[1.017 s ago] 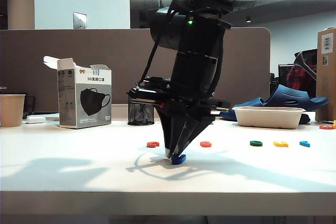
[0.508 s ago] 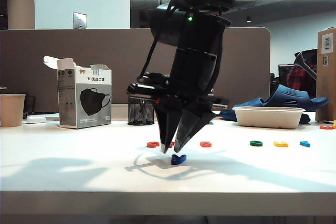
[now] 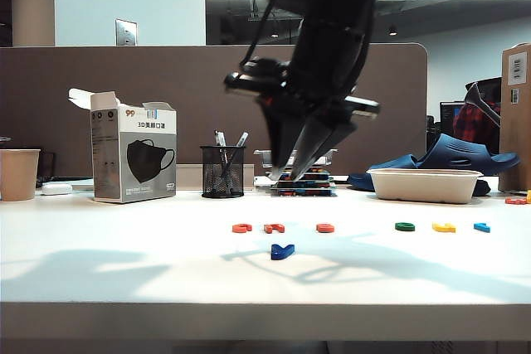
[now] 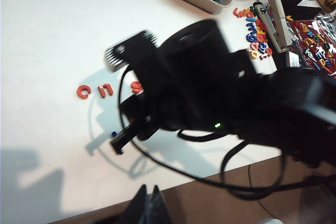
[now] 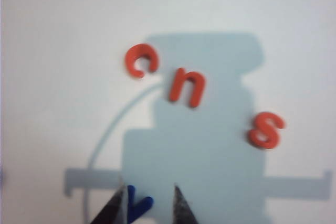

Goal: Select the appropriate letters from the row of letter magnets placed on the table to arrange into the word "yes".

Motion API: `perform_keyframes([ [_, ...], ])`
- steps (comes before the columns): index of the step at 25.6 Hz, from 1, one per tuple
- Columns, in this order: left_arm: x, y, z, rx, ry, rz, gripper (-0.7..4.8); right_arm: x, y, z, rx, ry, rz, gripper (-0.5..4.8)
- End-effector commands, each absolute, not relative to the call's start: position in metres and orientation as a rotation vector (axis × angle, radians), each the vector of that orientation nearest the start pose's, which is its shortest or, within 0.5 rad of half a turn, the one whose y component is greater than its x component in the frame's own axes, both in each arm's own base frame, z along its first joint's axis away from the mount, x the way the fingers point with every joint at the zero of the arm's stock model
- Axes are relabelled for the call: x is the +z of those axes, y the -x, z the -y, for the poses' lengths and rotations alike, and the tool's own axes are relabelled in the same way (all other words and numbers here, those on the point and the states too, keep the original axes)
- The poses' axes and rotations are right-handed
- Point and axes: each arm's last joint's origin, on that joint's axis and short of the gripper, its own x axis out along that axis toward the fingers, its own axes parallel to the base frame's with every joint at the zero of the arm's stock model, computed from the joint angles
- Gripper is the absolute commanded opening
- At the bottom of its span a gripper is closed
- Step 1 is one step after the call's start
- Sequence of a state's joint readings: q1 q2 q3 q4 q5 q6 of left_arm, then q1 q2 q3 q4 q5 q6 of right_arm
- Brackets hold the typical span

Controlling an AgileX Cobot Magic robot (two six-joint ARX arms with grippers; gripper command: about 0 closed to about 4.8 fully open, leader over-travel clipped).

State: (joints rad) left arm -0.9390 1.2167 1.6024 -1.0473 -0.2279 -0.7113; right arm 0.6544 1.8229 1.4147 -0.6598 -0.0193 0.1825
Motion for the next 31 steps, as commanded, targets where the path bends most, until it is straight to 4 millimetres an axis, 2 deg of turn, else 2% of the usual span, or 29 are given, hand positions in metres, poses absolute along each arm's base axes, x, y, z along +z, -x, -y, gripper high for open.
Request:
perform_keyframes([
  [1, 0.442, -0.128, 0.164, -0.450, 0.298, -0.751, -0.05, 0.245, -0.306, -0.219, 0.441, 0.126, -1.063, 1.28],
  [2, 0.442, -0.128, 0.164, -0.450, 0.298, -0.751, -0.05, 0.244, -0.309, -0.211, 0.401, 0.090, -1.087, 1.50],
  [6, 0.442, -0.128, 0.164, -0.449, 0.298, -0.751, -0.05, 0.241, -0.312, -0.196, 0.333, 0.065, -1.152, 1.51],
  [7, 0.442, -0.128, 0.164, -0.449, 0.298, -0.751, -0.05, 0.241, -0.314, -0.190, 0.312, 0.061, -1.172, 1.86],
  [9, 0.442, -0.128, 0.164, -0.449, 0.298, -0.751, -0.05, 0.239, -0.317, -0.180, 0.279, 0.050, -1.199, 2.23],
  [15, 0.442, -0.128, 0.164, -0.449, 0.298, -0.751, -0.05, 0.238, -0.322, -0.161, 0.197, 0.052, -1.227, 2.25],
  [18, 0.442, -0.128, 0.164, -0.449, 0.298, -0.751, -0.05, 0.238, -0.325, -0.155, 0.170, 0.050, -1.223, 2.27],
  [22, 0.442, -0.128, 0.164, -0.450, 0.298, -0.751, -0.05, 0.243, -0.332, -0.146, 0.140, 0.035, -1.240, 2.58],
  [23, 0.442, -0.128, 0.164, -0.449, 0.298, -0.751, -0.05, 0.248, -0.337, -0.143, 0.127, 0.029, -1.245, 2.72],
  [27, 0.442, -0.128, 0.164, -0.449, 0.297, -0.751, -0.05, 0.258, -0.354, -0.144, 0.113, 0.030, -1.262, 2.74],
  [31, 0.442, -0.128, 0.164, -0.449, 0.298, -0.751, -0.05, 0.256, -0.370, -0.147, 0.110, 0.028, -1.272, 2.75],
])
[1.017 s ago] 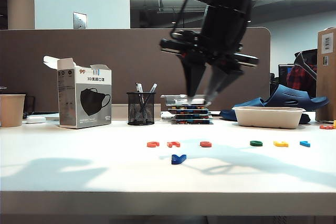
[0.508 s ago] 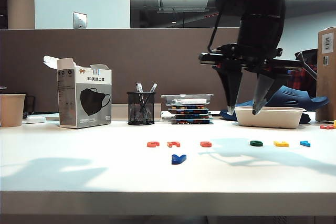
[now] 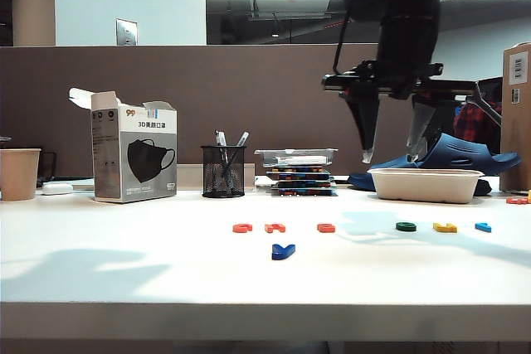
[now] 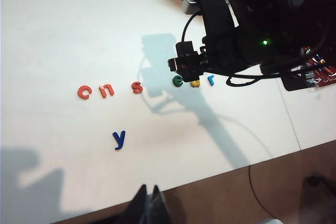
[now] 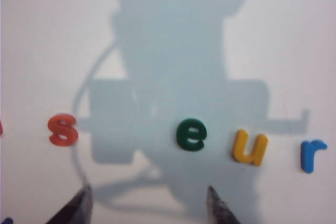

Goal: Select the appropriate letters from the row of letter magnets placed on the table to arrange into the word "yes".

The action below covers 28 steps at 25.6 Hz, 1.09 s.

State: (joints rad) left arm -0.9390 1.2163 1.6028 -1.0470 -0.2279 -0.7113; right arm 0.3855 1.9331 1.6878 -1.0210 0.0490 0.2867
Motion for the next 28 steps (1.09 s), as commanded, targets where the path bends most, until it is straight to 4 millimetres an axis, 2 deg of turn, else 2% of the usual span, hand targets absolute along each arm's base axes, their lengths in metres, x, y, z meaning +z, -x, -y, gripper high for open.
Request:
perform_keyframes([
  [1, 0.442, -0.128, 0.164, -0.450, 0.298, -0.751, -0.05, 0.252, -0.372, -0.146, 0.104, 0.027, -1.281, 2.74],
  [7, 0.442, -0.128, 0.164, -0.450, 0.298, -0.750, -0.05, 0.224, -0.382, -0.141, 0.098, 0.009, -1.381, 2.74],
  [12, 0.442, -0.128, 0.164, -0.449, 0.297, -0.751, -0.05, 0.209, -0.386, -0.143, 0.093, 0.015, -1.413, 2.74],
  [28, 0.442, -0.128, 0.164, -0.449, 0.297, -0.751, -0.05, 0.198, -0.397, -0.135, 0.077, -0.010, -1.392, 2.69],
])
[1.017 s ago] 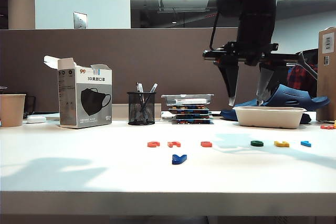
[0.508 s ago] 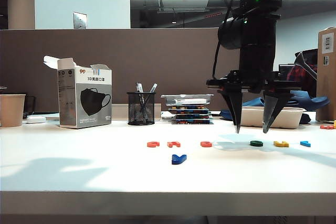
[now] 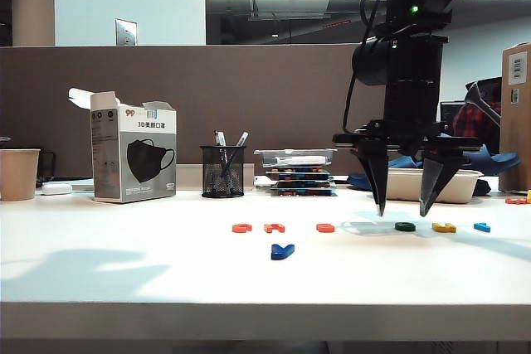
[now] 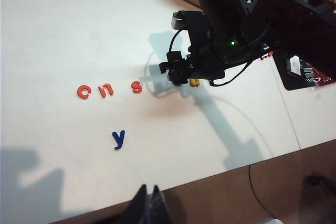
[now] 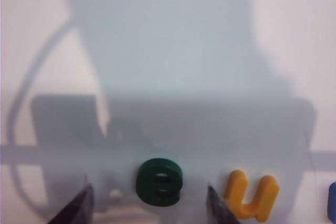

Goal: Select the appropriate letters from the row of letter magnets placed on the table to arrange into the word "yes".

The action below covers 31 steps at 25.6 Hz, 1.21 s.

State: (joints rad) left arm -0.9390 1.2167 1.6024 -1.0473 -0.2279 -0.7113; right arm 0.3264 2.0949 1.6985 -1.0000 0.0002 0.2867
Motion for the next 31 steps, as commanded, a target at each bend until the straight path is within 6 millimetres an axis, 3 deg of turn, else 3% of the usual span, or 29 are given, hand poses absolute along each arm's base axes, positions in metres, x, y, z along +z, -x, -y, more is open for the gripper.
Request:
perform_keyframes([
  [1, 0.442, -0.128, 0.164, -0.449, 0.297, -0.751, -0.05, 0.198, -0.397, -0.135, 0.076, -0.010, -1.394, 2.69],
  [11, 0.442, -0.128, 0.164, -0.449, 0.297, -0.751, -0.05, 0.183, -0.400, -0.136, 0.069, -0.002, -1.433, 2.42],
  [31, 0.442, -0.128, 0.164, -0.449, 0.298, -0.751, -0.05, 0.182, -0.398, -0.135, 0.064, 0.004, -1.456, 1.98],
])
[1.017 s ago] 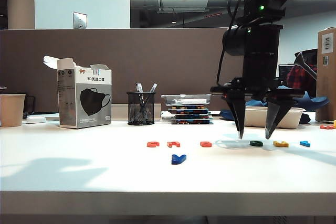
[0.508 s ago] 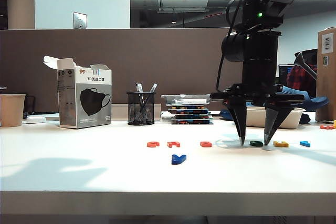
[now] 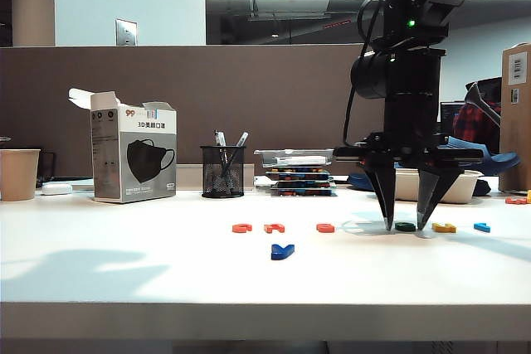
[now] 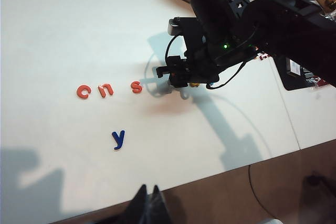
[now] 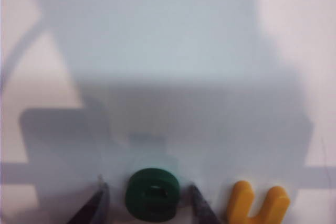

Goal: Select the appropriate letters from the row of letter magnets placed on the table to arrange into the word "yes".

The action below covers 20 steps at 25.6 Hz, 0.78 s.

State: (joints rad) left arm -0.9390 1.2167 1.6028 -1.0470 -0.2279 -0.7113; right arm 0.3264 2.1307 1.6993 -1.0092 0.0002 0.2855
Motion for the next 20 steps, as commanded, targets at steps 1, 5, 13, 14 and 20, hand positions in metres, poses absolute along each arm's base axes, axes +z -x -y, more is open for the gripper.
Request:
perform_keyframes([
  [1, 0.4420, -0.1281, 0.1640, -0.449, 0.298, -0.751, -0.05, 0.1824, -0.3976, -0.1352, 0.064, 0.004, -1.455, 1.98],
  [5, 0.4421, -0.1281, 0.1641, -0.449, 0.298, -0.751, -0.05, 0.1824, -0.3978, -0.1352, 0.064, 0.003, -1.453, 1.53],
  [13, 0.4420, -0.1281, 0.1640, -0.449, 0.298, -0.751, -0.05, 0.1824, -0.3979, -0.1352, 0.064, 0.003, -1.453, 1.25],
  [14, 0.4420, -0.1281, 0.1640, -0.449, 0.298, -0.751, -0.05, 0.1824, -0.3979, -0.1352, 0.064, 0.003, -1.453, 1.11],
  [20, 0.4421, -0.1280, 0.1640, -0.450, 0.298, -0.751, -0.05, 0.1824, -0.3979, -0.1352, 0.064, 0.004, -1.453, 1.03],
])
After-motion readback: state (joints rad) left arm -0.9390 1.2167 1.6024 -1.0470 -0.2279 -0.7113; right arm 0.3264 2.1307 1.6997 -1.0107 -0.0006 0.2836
